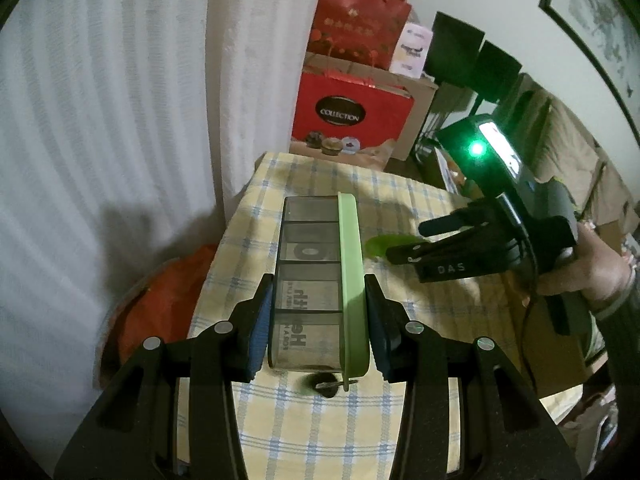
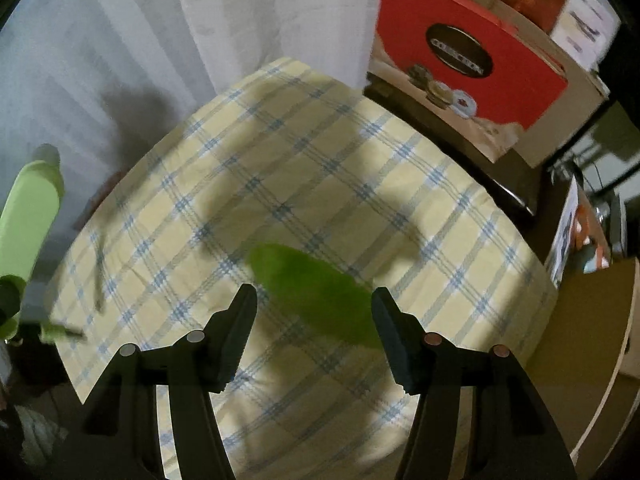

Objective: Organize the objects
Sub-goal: 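Grasp the green leaf-shaped object with the right gripper while the left gripper holds the case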

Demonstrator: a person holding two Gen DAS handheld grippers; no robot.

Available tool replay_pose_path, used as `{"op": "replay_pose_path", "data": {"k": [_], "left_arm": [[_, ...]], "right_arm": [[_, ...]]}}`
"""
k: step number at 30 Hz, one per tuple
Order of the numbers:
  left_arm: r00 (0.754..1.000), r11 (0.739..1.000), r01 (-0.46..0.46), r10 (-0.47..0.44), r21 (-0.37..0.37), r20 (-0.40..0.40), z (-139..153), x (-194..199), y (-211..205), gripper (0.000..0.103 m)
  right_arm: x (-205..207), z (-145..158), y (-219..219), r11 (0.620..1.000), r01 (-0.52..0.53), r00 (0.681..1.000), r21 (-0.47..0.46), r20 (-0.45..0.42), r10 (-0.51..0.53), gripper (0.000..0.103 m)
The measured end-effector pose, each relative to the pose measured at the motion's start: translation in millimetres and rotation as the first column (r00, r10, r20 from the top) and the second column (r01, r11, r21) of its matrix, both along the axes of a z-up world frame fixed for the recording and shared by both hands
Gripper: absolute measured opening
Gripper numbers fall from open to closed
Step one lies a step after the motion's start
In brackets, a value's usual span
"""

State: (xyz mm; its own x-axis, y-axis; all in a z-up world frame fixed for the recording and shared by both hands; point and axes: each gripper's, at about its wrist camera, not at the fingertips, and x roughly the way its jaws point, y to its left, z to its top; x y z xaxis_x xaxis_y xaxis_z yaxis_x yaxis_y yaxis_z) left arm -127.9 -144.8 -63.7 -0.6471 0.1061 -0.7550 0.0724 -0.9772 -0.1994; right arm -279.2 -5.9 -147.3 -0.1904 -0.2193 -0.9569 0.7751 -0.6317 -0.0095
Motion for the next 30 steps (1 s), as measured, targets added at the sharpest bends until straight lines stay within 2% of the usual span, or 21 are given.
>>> {"op": "replay_pose_path", "data": {"k": [3,6,10,15,19,20,21,23,24,25,27,30], "left_arm": [[1.0,1.0,0.006,-0.007,0.011,0.007,-2,1,2,0.04],[1.0,1.0,0.004,-0.004,0.009,0.009,-3,0,3,0.04],[1.0,1.0,0.0,0.0,0.019,0.005,-1,1,2,0.04],[1.0,1.0,0.0,-0.001,0.026,0.009,-4,1,4,0.04],[1.0,0.999,0.0,-0.001,0.053,0.017,-8,1,4,0.04],[1.0,0.999,0.0,-0.001,0.053,0.018,-9,1,4,0.04],[1.0,0.999,-0.001,0.0,0.053,0.019,-10,1,5,0.04],[1.0,0.998,0.0,-0.001,0.055,0.019,-10,0,5,0.04],[1.0,0.998,0.0,-0.001,0.055,0.019,-10,-1,5,0.04],[1.0,0.998,0.0,-0.001,0.055,0.018,-10,-1,5,0.04],[1.0,0.998,0.0,-0.001,0.056,0.016,-9,0,6,0.04],[1.0,0.998,0.001,-0.002,0.057,0.012,-8,1,7,0.04]], "right_arm": [[3,-3,-6,0.999,-0.052,0.999,0.015,0.01,0.052,0.061],[3,-12,-10,0.995,-0.069,0.997,0.068,-0.034,0.071,0.062],[-12,-15,-5,0.999,-0.014,1.0,0.031,-0.006,0.014,0.066],[-17,-15,-6,1.0,-0.008,1.0,0.025,-0.008,0.008,0.066],[-19,-11,-5,0.999,0.046,0.999,-0.003,0.001,-0.046,0.038],[-20,-11,-4,0.998,0.066,0.998,-0.004,0.007,-0.066,0.034],[-20,-10,-3,0.996,0.088,0.996,-0.012,0.023,-0.087,0.034],[-23,-8,2,0.991,0.129,0.99,-0.04,0.058,-0.127,0.026],[-25,-7,5,0.987,0.149,0.986,-0.061,0.081,-0.144,0.021],[-28,-7,9,0.979,0.183,0.977,-0.09,0.132,-0.17,0.009],[-31,-7,14,0.968,0.226,0.964,-0.109,0.167,-0.206,0.009],[-31,-7,19,0.963,0.245,0.961,-0.109,0.162,-0.226,0.01]]}}
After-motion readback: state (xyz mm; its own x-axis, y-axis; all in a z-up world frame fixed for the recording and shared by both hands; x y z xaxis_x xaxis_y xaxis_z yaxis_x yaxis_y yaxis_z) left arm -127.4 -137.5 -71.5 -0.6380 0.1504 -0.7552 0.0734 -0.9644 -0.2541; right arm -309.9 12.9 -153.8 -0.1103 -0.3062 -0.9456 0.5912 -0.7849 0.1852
